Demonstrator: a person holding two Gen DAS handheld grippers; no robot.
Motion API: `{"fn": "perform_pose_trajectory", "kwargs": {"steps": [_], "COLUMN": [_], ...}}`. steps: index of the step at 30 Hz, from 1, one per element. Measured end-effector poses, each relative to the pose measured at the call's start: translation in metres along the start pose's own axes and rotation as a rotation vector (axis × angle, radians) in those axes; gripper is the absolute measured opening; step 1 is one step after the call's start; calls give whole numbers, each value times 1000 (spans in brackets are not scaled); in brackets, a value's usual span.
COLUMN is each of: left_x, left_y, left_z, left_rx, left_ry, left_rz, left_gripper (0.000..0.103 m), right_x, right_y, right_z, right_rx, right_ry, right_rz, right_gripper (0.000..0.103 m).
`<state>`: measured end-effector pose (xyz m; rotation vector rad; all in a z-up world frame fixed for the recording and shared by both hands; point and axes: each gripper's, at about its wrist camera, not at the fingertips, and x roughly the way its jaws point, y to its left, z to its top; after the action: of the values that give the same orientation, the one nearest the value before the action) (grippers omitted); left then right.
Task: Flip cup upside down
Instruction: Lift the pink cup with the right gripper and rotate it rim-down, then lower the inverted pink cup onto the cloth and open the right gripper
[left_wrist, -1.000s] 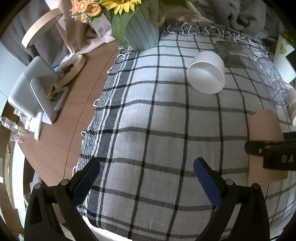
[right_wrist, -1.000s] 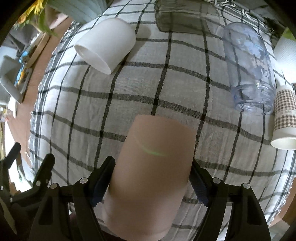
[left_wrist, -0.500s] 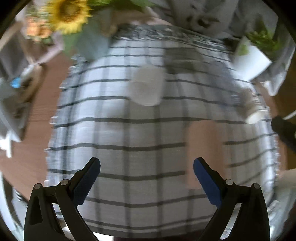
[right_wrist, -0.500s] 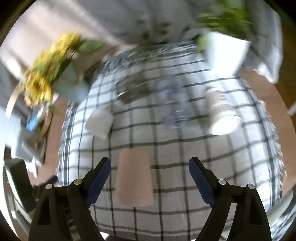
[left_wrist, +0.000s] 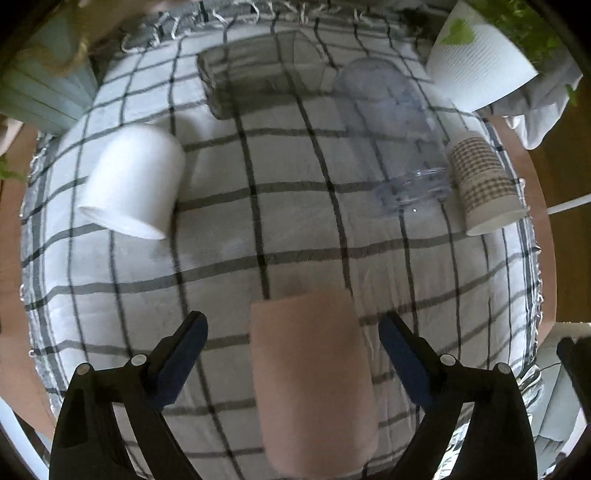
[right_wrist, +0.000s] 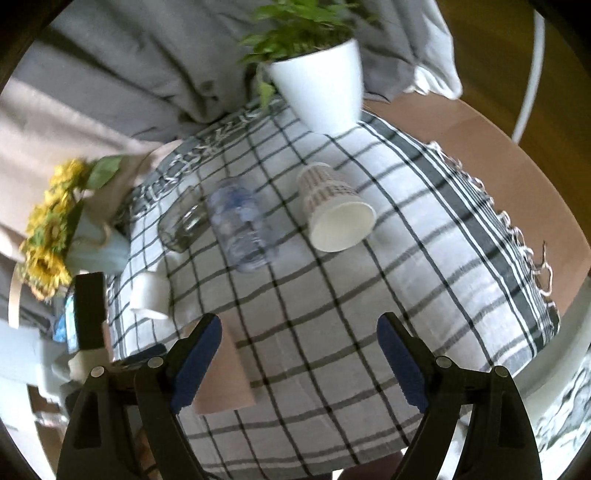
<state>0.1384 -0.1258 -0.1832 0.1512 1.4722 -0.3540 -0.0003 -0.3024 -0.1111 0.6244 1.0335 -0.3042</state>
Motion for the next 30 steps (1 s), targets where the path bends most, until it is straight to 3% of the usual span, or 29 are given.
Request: {"fn": "perform_pose_trajectory", "kwargs": {"steps": [2, 4, 6, 7, 13, 21, 30], "left_x": [8, 12, 19, 22, 20, -26, -44], "left_y": [-4, -4, -6, -7, -2, 0, -19], "left_z": [5, 8, 12, 13, 11, -3, -32], "left_rx": [-4, -7, -6, -7, -42, 23, 89], "left_ry": [21, 25, 44, 50, 15, -212, -346], "left_rz": [3, 2, 14, 10, -14, -12, 16], "left_gripper": [92, 82, 64, 63, 62, 62, 62], "right_x": [5, 9, 12, 13, 14, -3, -13], "right_y": [-4, -6, -7, -7, -10, -4, -7], "right_z": [1, 0, 0, 0, -2, -1, -4], "right_rx": [15, 21, 19, 21, 26, -11, -48], "right_ry": [6, 13, 19, 21, 25, -27, -41], "right_rz": [-4, -4, -7, -6, -2, 13, 14], "right_gripper": [86, 86, 86, 86, 86, 86, 86]}}
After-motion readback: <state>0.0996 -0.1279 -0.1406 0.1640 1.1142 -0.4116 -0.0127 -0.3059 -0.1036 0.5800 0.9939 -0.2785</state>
